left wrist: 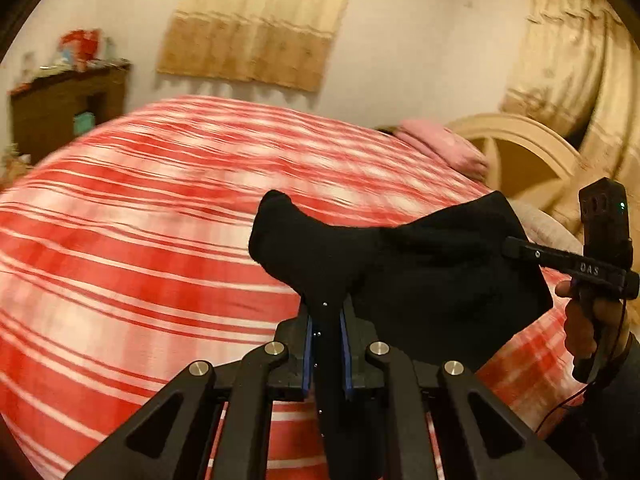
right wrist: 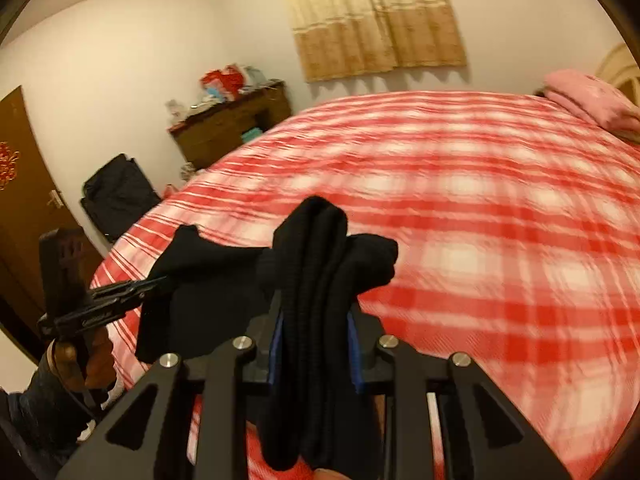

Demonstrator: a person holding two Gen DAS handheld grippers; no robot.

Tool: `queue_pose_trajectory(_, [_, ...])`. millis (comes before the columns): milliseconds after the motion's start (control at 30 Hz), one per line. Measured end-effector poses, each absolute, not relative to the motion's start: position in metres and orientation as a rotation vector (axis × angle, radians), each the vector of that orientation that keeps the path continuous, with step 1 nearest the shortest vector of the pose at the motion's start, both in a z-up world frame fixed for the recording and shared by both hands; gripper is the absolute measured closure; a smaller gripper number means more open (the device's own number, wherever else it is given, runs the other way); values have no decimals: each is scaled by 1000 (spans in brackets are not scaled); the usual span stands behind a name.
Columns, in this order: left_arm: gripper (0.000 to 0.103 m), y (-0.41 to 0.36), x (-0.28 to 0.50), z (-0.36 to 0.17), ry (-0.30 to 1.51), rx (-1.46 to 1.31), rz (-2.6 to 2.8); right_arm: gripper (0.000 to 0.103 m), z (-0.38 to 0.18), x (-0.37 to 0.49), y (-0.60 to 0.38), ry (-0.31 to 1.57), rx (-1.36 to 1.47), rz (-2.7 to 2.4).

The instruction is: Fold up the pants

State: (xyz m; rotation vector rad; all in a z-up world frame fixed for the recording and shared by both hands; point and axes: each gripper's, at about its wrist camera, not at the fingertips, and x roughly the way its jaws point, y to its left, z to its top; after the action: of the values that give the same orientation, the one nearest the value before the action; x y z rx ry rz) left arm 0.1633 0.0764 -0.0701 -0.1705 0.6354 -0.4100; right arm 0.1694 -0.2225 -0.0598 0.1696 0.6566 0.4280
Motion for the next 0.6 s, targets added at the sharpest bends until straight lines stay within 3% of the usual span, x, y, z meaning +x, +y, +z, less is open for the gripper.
queue_pose_trajectory(300, [92,159,191,-94,668,-172,-168,75,-82,274,-125,689,207,574])
queue_pose_trajectory(600, [76,153,206,-138,757,-95,-101,74,-132,308,-120,821,243,526])
